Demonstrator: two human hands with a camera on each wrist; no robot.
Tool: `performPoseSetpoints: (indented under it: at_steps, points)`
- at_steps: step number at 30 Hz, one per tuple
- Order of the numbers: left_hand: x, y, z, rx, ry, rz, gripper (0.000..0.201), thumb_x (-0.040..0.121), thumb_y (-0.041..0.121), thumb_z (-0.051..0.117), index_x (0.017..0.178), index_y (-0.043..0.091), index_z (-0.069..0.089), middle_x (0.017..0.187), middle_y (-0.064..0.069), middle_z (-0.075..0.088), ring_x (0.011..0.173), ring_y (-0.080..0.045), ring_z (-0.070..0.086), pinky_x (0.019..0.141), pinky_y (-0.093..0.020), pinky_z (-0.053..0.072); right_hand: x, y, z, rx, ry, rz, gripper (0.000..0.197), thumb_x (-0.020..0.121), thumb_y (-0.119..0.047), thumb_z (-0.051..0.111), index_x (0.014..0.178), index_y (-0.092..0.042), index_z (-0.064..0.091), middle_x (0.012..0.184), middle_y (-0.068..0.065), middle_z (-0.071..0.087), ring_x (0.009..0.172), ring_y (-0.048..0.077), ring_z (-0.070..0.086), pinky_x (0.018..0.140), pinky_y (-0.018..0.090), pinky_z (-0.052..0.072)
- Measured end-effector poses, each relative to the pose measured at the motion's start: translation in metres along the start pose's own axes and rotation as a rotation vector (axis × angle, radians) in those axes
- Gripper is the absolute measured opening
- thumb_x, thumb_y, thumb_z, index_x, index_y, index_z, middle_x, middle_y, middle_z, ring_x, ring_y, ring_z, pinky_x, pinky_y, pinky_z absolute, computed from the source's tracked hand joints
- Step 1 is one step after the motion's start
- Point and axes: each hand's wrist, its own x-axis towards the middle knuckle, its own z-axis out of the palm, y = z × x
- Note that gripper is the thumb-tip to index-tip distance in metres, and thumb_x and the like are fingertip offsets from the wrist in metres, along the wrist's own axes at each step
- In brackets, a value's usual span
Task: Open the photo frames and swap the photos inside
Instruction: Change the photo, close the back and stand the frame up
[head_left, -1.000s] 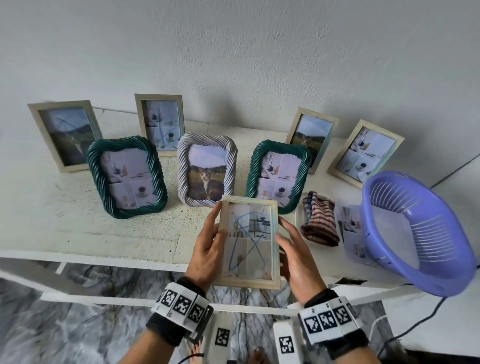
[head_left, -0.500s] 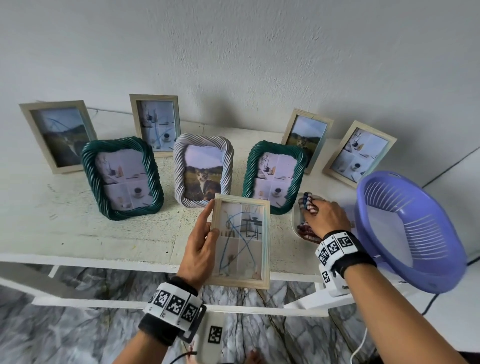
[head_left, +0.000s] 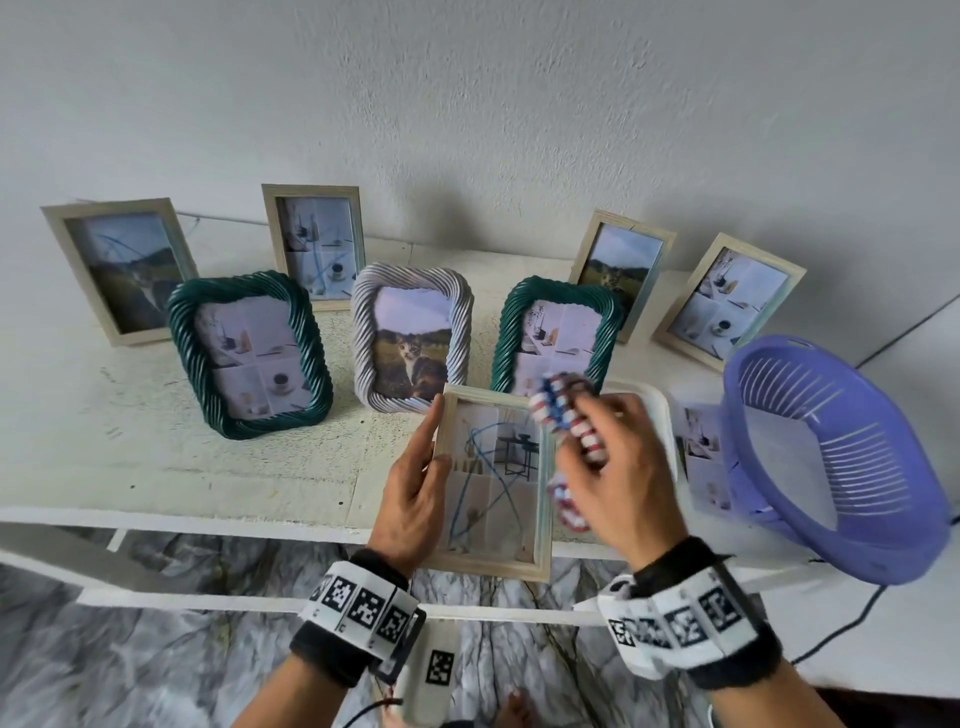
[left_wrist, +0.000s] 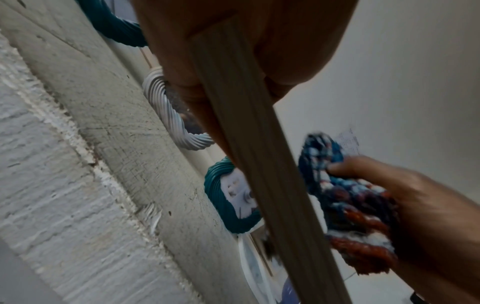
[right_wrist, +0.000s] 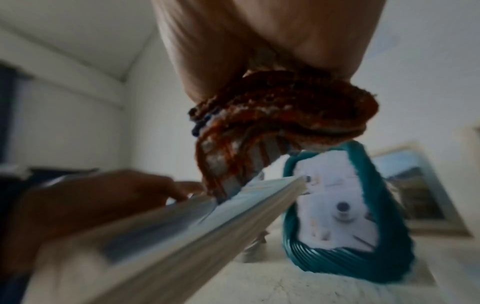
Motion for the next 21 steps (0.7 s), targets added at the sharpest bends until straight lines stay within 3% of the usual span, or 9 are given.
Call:
performPoseSetpoints:
  at_steps: [3,4,5,6,8,11,15,17,21]
  points:
    - [0.002,-0.003,0.002,0.042,-0.003,0.042,0.055,0.096,0.011,0.037,0.15,0.016,0.029,0.124,-0.032,0.056,0.118,-0.037,0.056,0.1,-0.056,0.042,-0.007,-0.016,0.023,-0.214,-0.119,-0.063,0.038,0.084,-0.03,0.05,0.117,-0.014,0.061,0.109,0.01,0.049,0.089,0.022,0.05,0.073,0.032,0.053]
    - [0.003,-0.005,0.002,0.066,0.018,0.059,0.055,0.096,0.01,0.037,0.15,0.014,0.03,0.106,-0.023,0.066,0.1,-0.018,0.067,0.086,-0.04,0.054,-0.006,-0.02,0.029,-0.25,-0.12,-0.038,0.038,0.084,-0.029,0.049,0.115,-0.014,0.062,0.107,0.01,0.048,0.089,0.024,0.049,0.074,0.035,0.052]
    - [0.004,-0.006,0.002,0.085,0.036,0.08,0.055,0.095,0.009,0.037,0.15,0.014,0.03,0.08,-0.012,0.065,0.071,-0.001,0.063,0.066,-0.022,0.053,-0.006,-0.023,0.032,-0.258,-0.11,-0.016,0.037,0.084,-0.028,0.048,0.113,-0.013,0.064,0.107,0.01,0.047,0.089,0.025,0.049,0.075,0.036,0.052]
    - [0.005,-0.007,0.003,0.089,0.042,0.098,0.055,0.095,0.01,0.037,0.149,0.016,0.031,0.064,0.0,0.056,0.054,0.002,0.047,0.055,-0.016,0.042,-0.005,-0.025,0.036,-0.245,-0.104,-0.006,0.036,0.084,-0.027,0.047,0.112,-0.012,0.064,0.106,0.01,0.047,0.09,0.025,0.049,0.077,0.035,0.052]
    - [0.006,-0.001,0.003,0.065,0.035,0.115,0.055,0.096,0.014,0.038,0.15,0.022,0.031,0.078,0.01,0.058,0.06,-0.009,0.049,0.062,-0.022,0.044,-0.003,-0.03,0.039,-0.181,-0.112,-0.009,0.037,0.085,-0.025,0.048,0.115,-0.011,0.064,0.108,0.009,0.047,0.094,0.025,0.051,0.083,0.034,0.051]
    - [0.01,0.003,-0.001,0.069,0.039,0.136,0.053,0.097,0.01,0.038,0.15,0.014,0.031,0.126,-0.023,0.062,0.108,-0.026,0.065,0.095,-0.044,0.049,-0.007,-0.034,0.037,-0.055,-0.176,-0.089,0.042,0.083,-0.023,0.05,0.123,-0.014,0.063,0.111,0.005,0.046,0.098,0.022,0.052,0.087,0.031,0.051]
    - [0.01,-0.005,-0.003,0.038,0.023,0.136,0.054,0.096,0.013,0.038,0.149,0.018,0.032,0.099,-0.001,0.054,0.087,-0.016,0.05,0.086,-0.024,0.043,-0.02,-0.027,0.021,-0.14,-0.29,-0.227,0.037,0.083,-0.023,0.051,0.116,-0.016,0.065,0.114,0.004,0.048,0.096,0.02,0.051,0.083,0.031,0.053]
    - [0.009,-0.009,-0.002,0.036,0.039,0.154,0.053,0.096,0.012,0.038,0.149,0.018,0.032,0.096,0.006,0.041,0.086,-0.012,0.038,0.078,-0.011,0.035,-0.018,-0.021,0.011,-0.26,-0.247,-0.222,0.036,0.083,-0.025,0.049,0.112,-0.012,0.066,0.111,0.009,0.05,0.091,0.021,0.052,0.075,0.034,0.056]
    - [0.013,-0.002,0.005,0.057,0.044,0.182,0.054,0.096,0.008,0.037,0.149,0.014,0.031,0.089,0.034,0.049,0.082,0.008,0.039,0.081,-0.003,0.035,0.002,-0.024,0.012,-0.329,-0.134,-0.122,0.042,0.084,-0.026,0.041,0.114,-0.006,0.064,0.108,0.012,0.049,0.09,0.025,0.048,0.076,0.039,0.054]
